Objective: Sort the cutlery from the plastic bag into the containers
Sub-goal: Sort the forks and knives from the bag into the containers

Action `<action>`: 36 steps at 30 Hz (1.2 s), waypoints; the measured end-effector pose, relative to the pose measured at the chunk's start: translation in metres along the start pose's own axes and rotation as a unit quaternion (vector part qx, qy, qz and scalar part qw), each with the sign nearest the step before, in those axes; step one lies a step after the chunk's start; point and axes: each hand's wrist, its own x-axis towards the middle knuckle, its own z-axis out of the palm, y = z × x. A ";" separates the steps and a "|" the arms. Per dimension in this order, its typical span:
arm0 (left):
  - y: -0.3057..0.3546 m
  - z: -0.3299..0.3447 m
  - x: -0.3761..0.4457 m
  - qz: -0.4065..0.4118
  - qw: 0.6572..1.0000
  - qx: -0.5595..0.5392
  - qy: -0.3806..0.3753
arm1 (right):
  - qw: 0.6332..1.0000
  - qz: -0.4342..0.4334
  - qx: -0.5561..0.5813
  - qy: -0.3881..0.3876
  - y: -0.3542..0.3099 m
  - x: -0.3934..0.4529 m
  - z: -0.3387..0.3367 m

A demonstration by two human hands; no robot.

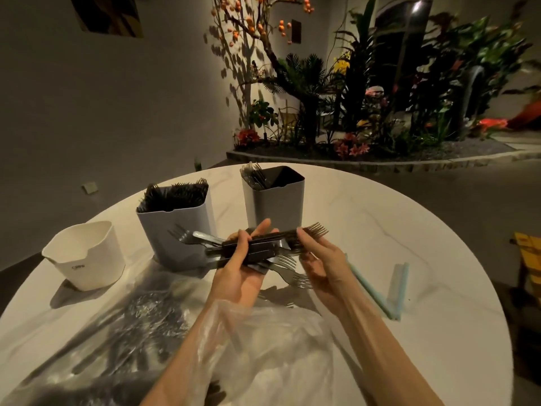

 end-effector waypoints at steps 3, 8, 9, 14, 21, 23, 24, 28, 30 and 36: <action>0.006 0.003 -0.001 0.021 1.000 -0.011 -0.004 | 0.998 0.038 -0.035 -0.026 0.009 -0.006 0.013; 0.019 -0.003 0.004 0.014 0.999 -0.021 -0.027 | 0.975 0.161 -0.035 -0.147 0.012 -0.016 0.023; 0.022 -0.004 0.005 0.009 0.999 -0.028 -0.034 | 0.972 0.166 -0.050 -0.157 0.013 -0.018 0.024; 0.023 -0.012 0.008 0.020 0.998 -0.055 -0.002 | 0.986 0.080 -0.114 -0.094 0.021 -0.010 0.024; 0.010 0.001 -0.004 0.011 0.997 -0.074 -0.023 | 0.996 0.007 -0.013 -0.092 0.025 -0.012 0.029; 0.005 0.006 -0.011 -0.006 0.998 -0.057 -0.039 | 0.996 -0.004 0.032 -0.084 0.027 -0.012 0.032; 0.002 0.008 -0.014 -0.017 0.998 -0.039 -0.048 | 0.995 -0.008 0.065 -0.074 0.028 -0.011 0.031; -0.006 0.013 -0.021 -0.040 0.997 0.021 -0.056 | 0.991 -0.007 0.129 -0.021 0.024 -0.001 0.022; -0.003 0.011 -0.020 -0.053 0.997 0.013 -0.059 | 0.992 -0.005 0.129 0.015 0.021 0.002 0.018; 0.009 0.002 -0.009 -0.114 0.993 0.030 -0.004 | 0.984 -0.018 0.130 0.118 -0.002 0.010 -0.002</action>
